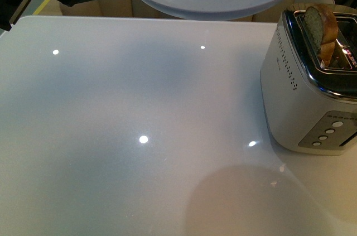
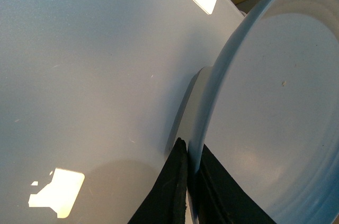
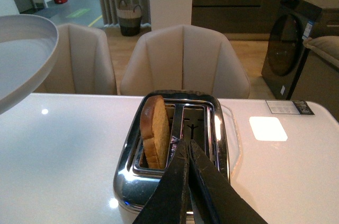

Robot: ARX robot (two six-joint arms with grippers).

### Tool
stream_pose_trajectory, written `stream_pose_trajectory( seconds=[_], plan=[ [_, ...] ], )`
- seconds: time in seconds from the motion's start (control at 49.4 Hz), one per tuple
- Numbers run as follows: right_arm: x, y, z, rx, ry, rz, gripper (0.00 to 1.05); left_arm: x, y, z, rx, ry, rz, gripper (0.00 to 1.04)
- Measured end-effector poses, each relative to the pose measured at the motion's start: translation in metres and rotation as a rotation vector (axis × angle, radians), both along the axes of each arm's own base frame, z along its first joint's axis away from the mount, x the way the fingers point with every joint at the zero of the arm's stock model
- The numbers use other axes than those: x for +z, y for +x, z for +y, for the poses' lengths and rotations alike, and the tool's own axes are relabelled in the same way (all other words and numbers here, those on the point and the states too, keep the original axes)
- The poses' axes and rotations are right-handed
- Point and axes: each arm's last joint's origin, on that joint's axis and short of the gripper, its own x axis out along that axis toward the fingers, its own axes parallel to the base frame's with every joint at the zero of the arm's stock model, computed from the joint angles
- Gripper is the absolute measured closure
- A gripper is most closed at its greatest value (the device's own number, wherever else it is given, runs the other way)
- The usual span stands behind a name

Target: Left arm holds plate, right arm toasts bread

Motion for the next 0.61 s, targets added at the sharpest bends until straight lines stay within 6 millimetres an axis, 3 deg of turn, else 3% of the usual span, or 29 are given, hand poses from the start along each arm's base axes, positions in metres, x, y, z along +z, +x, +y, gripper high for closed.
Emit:
stream_pose_trajectory(
  seconds=[0.608],
  plan=[
    [-0.008, -0.021, 0.0, 0.0, 0.003, -0.027, 1.03, 0.0, 0.0, 0.0, 0.0, 0.0, 0.0, 1.02]
  ],
)
